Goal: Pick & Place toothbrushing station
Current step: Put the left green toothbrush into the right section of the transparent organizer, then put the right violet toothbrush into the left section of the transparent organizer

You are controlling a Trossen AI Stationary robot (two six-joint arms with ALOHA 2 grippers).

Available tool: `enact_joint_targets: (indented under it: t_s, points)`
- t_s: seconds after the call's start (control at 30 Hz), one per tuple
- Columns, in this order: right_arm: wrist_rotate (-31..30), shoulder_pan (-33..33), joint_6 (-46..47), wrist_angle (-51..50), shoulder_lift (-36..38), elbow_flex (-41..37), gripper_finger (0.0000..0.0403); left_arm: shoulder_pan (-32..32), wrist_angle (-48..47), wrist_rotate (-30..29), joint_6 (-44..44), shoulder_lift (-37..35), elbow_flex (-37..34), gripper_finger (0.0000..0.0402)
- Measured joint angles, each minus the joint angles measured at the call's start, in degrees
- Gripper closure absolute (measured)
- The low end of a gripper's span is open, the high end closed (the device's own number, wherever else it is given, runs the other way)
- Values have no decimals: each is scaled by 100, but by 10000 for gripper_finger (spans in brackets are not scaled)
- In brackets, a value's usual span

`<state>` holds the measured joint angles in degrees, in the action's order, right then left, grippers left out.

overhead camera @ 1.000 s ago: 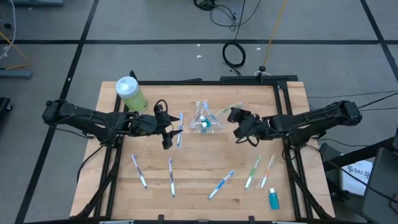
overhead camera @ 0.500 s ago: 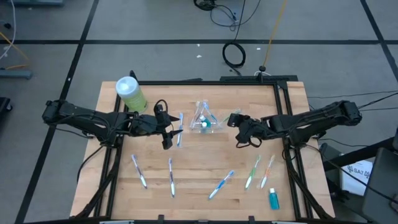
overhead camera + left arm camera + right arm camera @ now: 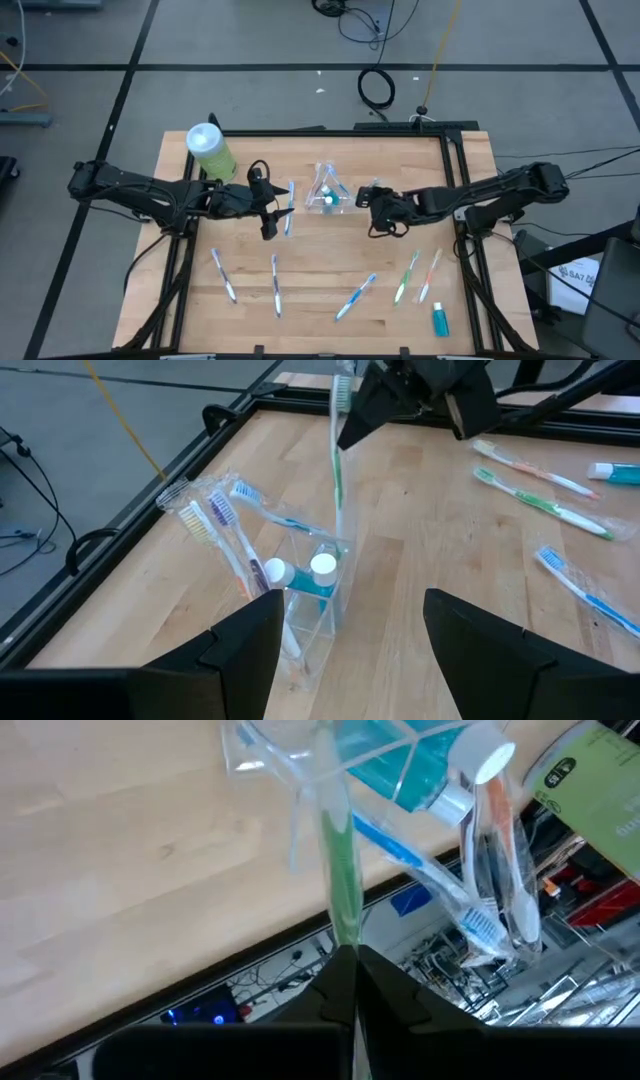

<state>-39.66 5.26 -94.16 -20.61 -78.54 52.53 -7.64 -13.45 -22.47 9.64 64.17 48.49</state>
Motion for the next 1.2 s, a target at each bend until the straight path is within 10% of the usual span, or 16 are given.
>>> enact_joint_targets:
  t_s: [0.63,1.2]
  points:
    - [384,-120,235,626,-418,-2,368,0,-52,1,-14,1,0,156]
    - [395,26,2566,354,-265,-2,280,0,-50,3,70,1,0,156]
